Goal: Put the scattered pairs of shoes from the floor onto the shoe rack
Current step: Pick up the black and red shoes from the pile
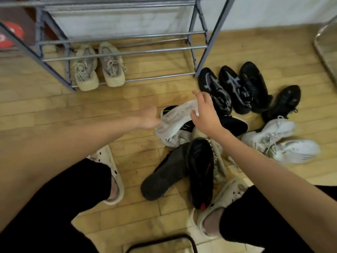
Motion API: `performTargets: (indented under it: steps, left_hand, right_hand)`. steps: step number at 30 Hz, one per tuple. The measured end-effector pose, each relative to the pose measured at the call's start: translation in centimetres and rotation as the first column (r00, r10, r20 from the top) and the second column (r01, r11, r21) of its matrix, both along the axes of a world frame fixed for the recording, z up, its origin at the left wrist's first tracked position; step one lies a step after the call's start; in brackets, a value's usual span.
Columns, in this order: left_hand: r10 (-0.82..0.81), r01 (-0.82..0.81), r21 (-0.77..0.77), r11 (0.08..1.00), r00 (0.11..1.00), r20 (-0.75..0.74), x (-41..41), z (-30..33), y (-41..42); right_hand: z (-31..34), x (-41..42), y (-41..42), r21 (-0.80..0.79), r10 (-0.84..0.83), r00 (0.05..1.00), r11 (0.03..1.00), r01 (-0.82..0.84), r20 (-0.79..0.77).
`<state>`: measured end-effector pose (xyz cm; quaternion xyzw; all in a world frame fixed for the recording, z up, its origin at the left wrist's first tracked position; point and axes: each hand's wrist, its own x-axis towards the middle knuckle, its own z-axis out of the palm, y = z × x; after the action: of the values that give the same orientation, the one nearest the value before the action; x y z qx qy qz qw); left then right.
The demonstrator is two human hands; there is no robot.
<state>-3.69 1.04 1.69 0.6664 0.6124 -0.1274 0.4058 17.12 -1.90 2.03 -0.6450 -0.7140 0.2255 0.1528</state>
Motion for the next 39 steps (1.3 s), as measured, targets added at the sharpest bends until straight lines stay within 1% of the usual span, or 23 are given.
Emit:
performTargets:
  steps: [3,5,7,11,13,15,18,21,22,24,26,28,31,33,34,36,37,39]
  left_hand:
    - [-0.016,0.016,0.002,1.000,0.999,0.038,2.6,-0.2,-1.6]
    - [0.037,-0.037,-0.017,0.999,0.998,0.042,3.9,-0.5,-2.2]
    - [0.090,-0.090,-0.006,0.996,0.996,0.018,5.0,-0.8,-3.4]
    - [0.233,-0.233,0.149,0.961,0.972,0.017,5.9,-2.1,-6.7]
    - [0.245,-0.250,0.210,0.945,0.968,0.048,5.8,-2.8,-8.5]
    - [0.180,-0.186,0.264,0.946,0.983,0.045,5.6,-3.5,-10.5]
    - [0.054,-0.040,0.272,0.962,0.998,-0.044,4.8,-4.5,-13.5]
    - [-0.122,0.144,0.181,0.973,0.984,-0.128,4.2,-5.8,-16.1]
    - [-0.158,0.176,0.123,0.977,0.977,-0.143,4.2,-6.2,-16.8]
    - [-0.182,0.187,0.015,0.982,0.969,-0.165,4.4,-7.0,-18.1]
    - [-0.231,0.234,-0.010,0.972,0.949,-0.215,4.6,-7.8,-19.0]
    - [-0.269,0.290,0.040,0.956,0.924,-0.271,4.8,-8.3,-19.4]
    - [-0.237,0.270,0.080,0.960,0.928,-0.287,4.7,-8.9,-19.4]
    - [-0.227,0.255,0.068,0.965,0.934,-0.274,4.6,-9.0,-19.2]
    - [-0.228,0.253,0.063,0.965,0.936,-0.269,4.6,-9.0,-19.1]
    - [-0.227,0.250,0.062,0.966,0.941,-0.250,4.6,-8.9,-18.9]
    - [-0.217,0.238,0.065,0.969,0.948,-0.233,4.6,-8.9,-18.9]
    - [-0.166,0.176,0.048,0.983,0.972,-0.164,4.6,-8.8,-18.6]
  right_hand:
    - [0.0,1.9,-3.0,-0.033,-0.103,0.994,0.994,0.102,-0.032]
    - [-0.5,2.9,-5.1,-0.116,-0.158,0.987,0.981,0.154,-0.027]
    - [-1.2,3.7,-7.2,-0.206,-0.181,0.983,0.962,0.179,0.012]
    - [-2.2,4.3,-10.9,-0.345,-0.164,0.985,0.923,0.170,0.046]
    - [-2.7,3.9,-12.5,-0.408,-0.142,0.985,0.897,0.172,0.102]
    - [-3.5,3.1,-13.7,-0.439,-0.108,0.974,0.879,0.187,0.200]
    - [-4.6,2.2,-14.6,-0.409,-0.122,0.944,0.879,0.246,0.306]
    - [-5.1,1.7,-14.8,-0.387,-0.168,0.915,0.866,0.315,0.368]
    - [-5.3,1.5,-15.0,-0.383,-0.186,0.908,0.861,0.334,0.375]
    - [-5.8,1.2,-15.4,-0.357,-0.216,0.901,0.864,0.356,0.377]
    - [-6.3,1.1,-15.5,-0.341,-0.231,0.903,0.869,0.359,0.363]
    - [-6.6,1.5,-15.0,-0.392,-0.252,0.919,0.846,0.361,0.302]
    - [-6.6,3.0,-14.4,-0.474,-0.284,0.948,0.821,0.318,0.145]
    - [-6.4,4.4,-14.1,-0.482,-0.348,0.937,0.828,0.287,-0.039]
    - [-6.3,5.2,-13.8,-0.488,-0.393,0.908,0.827,0.280,-0.146]
    - [-6.1,6.2,-13.0,-0.520,-0.509,0.797,0.800,0.299,-0.326]
    - [-5.7,6.5,-12.5,-0.549,-0.570,0.711,0.778,0.306,-0.411]
    - [-4.6,6.8,-11.9,-0.617,-0.672,0.514,0.725,0.307,-0.534]
